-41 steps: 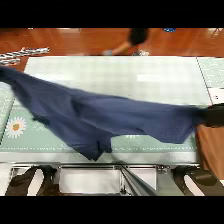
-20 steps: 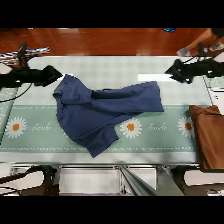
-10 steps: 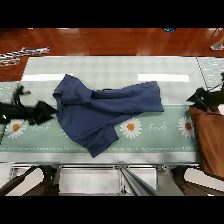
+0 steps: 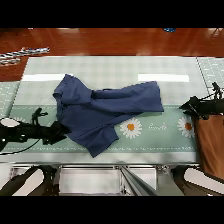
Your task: Fold the shirts.
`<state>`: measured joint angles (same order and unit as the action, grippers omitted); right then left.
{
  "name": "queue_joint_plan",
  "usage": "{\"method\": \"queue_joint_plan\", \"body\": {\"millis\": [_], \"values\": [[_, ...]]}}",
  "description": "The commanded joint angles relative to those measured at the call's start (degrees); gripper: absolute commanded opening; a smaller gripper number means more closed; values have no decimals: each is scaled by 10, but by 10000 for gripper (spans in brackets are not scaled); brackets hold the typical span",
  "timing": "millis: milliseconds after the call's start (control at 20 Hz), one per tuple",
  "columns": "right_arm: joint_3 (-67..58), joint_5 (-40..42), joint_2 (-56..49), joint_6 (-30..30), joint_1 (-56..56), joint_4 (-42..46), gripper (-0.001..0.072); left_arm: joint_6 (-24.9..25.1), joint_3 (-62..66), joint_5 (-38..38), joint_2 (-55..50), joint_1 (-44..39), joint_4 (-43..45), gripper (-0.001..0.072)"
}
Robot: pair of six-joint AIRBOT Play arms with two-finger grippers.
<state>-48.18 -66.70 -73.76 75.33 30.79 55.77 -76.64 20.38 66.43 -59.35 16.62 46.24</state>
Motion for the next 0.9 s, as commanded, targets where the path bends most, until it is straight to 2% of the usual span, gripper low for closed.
{"method": "queue_joint_plan", "body": {"millis": [0, 100, 150, 200, 250, 350, 600, 850], "values": [[3, -5, 1, -15, 0, -9, 408, -17, -9, -67, -9, -98, -28, 507], [3, -6, -1, -14, 0, -23, 408, -16, -8, -97, -25, -139, -63, 504], [3, -8, -7, -14, 0, -36, 408, -11, -4, -100, -35, -150, -64, 417], [3, -13, -14, -15, 0, -47, 408, 2, 0, -99, -45, -153, -64, 89], [3, -18, -24, -15, -6, -46, 408, 11, 2, -99, -49, -153, -64, 24], [3, -21, -45, -15, -35, -43, 408, 12, 2, -99, -49, -152, -64, 24], [3, 39, -84, -10, -119, -54, 408, 12, 2, -99, -49, -152, -64, 24], [-7, 91, -120, -8, -172, -127, 407, 12, 2, -103, -49, -152, -64, 24]]}}
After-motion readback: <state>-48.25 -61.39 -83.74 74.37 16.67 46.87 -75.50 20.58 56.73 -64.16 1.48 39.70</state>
